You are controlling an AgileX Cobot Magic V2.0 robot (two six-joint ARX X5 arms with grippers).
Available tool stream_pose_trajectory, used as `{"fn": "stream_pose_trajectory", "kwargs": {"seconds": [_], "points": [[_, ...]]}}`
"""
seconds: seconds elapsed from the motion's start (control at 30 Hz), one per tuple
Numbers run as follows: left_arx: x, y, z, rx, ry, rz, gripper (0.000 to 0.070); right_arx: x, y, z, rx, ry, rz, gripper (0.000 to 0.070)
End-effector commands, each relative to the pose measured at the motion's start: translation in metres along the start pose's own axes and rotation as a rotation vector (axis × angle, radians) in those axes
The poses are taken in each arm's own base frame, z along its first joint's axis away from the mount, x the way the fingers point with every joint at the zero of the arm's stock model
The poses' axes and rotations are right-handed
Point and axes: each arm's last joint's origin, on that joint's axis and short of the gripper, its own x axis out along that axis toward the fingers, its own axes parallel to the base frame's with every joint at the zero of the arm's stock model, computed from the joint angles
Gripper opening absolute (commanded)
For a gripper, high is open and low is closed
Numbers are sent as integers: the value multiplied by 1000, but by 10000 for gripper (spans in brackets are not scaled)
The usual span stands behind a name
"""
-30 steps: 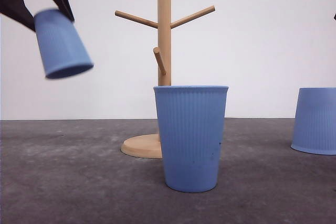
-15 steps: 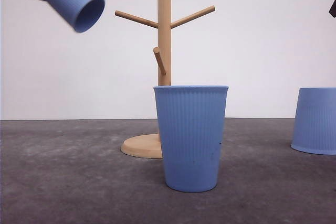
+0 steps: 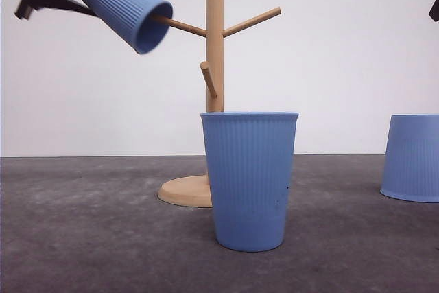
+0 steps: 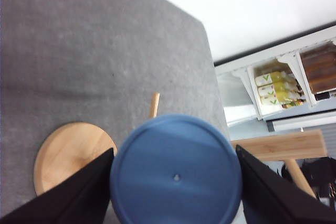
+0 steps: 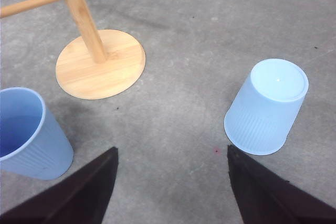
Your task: Place three cups
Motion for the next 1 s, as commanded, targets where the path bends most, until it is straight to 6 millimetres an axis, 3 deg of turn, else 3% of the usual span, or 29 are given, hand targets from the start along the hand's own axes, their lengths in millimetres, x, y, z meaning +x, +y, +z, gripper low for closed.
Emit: {"fn": "stream_pose_trajectory", "kwargs": {"seconds": [0.0, 0.57, 0.63, 0.77, 0.97], "points": [[5, -4, 5, 28, -4, -24, 364, -2, 1, 5, -12, -25, 4, 424], [48, 9, 1, -5, 90, -55, 366, -2, 1, 5, -12, -25, 4, 424], [51, 10, 0, -8, 98, -55, 389, -2, 1, 5, -12, -25, 3, 424], [54, 10, -1, -8, 105, -56, 510, -2, 1, 5, -12, -25, 3, 424], [54, 10, -1, -7, 114, -70, 523, -2, 1, 5, -12, -25, 3, 424]]}}
